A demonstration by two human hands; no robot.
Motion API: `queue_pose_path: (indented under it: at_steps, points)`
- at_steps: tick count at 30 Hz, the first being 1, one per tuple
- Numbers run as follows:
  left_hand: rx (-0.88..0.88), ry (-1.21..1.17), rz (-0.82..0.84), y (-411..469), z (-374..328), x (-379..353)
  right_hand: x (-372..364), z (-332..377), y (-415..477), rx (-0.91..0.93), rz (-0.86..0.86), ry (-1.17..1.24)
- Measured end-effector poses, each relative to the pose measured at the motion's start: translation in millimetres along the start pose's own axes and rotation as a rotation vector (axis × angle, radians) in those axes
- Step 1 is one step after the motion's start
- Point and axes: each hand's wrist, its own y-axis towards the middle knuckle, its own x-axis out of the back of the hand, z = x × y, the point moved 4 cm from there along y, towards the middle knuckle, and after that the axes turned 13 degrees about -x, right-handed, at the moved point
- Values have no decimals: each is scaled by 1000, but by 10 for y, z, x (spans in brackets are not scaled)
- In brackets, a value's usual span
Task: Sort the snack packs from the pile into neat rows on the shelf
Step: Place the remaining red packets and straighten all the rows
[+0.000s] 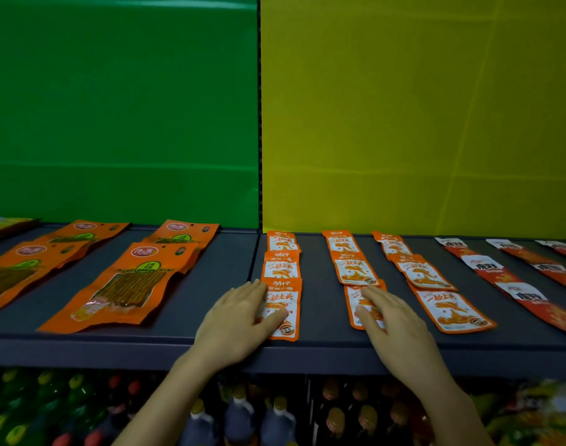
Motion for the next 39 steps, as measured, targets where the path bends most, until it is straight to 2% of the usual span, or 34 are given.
queue_pose_path:
  at_steps: [3, 5, 9, 13, 19, 22, 25, 30, 39]
  points:
    - [15, -139, -79, -12, 22, 42, 51, 31, 23, 40, -42, -2]
    - [19, -215, -219, -49, 73, 166, 90, 118, 26, 77, -84, 16]
    - [40, -196, -485, -196, 359, 553, 101, 478, 8, 177, -116, 65]
    - [117, -120, -579, -368, 849, 907, -96, 1028, -21, 279, -51, 110]
    - [216, -136, -426, -471, 1717, 1094, -687, 1903, -57, 264, 141, 144]
    - [263, -206, -304, -500, 2019, 1073, -1041, 2229, -67, 168, 283, 131]
    - [259, -214, -161, -466, 2183, 995, -1293, 2451, -47, 44, 356, 138]
    - [195, -247, -72, -366, 2288, 904, -1542, 2578, 9, -49, 307, 157]
    - [123, -41, -72, -304, 2316, 798, -1607, 2579, 41, -104, 303, 60]
